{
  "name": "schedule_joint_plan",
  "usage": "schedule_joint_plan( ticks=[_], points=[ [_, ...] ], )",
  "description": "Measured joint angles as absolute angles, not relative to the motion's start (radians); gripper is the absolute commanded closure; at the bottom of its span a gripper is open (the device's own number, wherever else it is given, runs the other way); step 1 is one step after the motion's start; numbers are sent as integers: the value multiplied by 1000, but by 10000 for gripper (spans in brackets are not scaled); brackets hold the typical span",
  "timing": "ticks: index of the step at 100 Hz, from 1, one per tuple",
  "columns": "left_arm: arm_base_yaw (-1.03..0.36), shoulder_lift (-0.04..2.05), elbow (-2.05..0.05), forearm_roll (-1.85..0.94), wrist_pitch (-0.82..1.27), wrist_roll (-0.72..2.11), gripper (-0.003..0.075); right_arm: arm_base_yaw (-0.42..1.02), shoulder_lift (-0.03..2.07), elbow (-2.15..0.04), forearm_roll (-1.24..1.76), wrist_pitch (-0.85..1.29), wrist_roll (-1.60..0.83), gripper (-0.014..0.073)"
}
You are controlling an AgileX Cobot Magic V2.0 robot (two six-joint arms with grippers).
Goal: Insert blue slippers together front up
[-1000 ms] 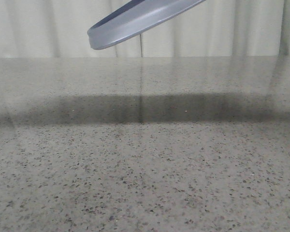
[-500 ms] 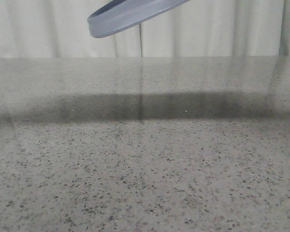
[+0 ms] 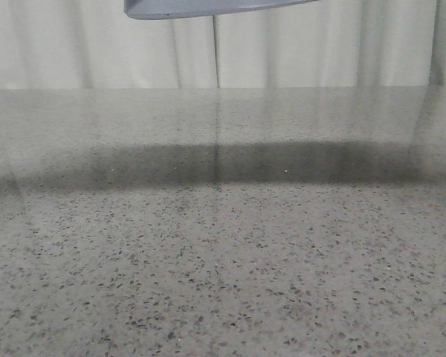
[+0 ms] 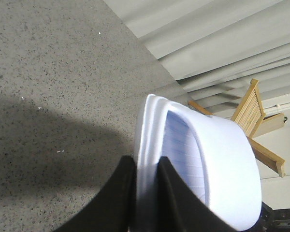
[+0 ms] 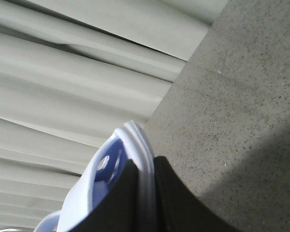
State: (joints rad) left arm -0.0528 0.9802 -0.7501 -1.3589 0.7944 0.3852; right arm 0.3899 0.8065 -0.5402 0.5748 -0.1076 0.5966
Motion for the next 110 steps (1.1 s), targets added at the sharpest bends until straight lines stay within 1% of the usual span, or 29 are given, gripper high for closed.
schedule_joint_plan(
  ticks=[47,68,110],
  points=[
    [-53,980,-750,-1367,799,395,704,390,807,-538,579,-86,655,701],
    [-53,980,-750,-1360,802,400,704,428,807,-538,579,-100,656,701],
    [-51,980,-750,-1356,868,408,704,437,807,-538,537,-74,656,701]
  ],
)
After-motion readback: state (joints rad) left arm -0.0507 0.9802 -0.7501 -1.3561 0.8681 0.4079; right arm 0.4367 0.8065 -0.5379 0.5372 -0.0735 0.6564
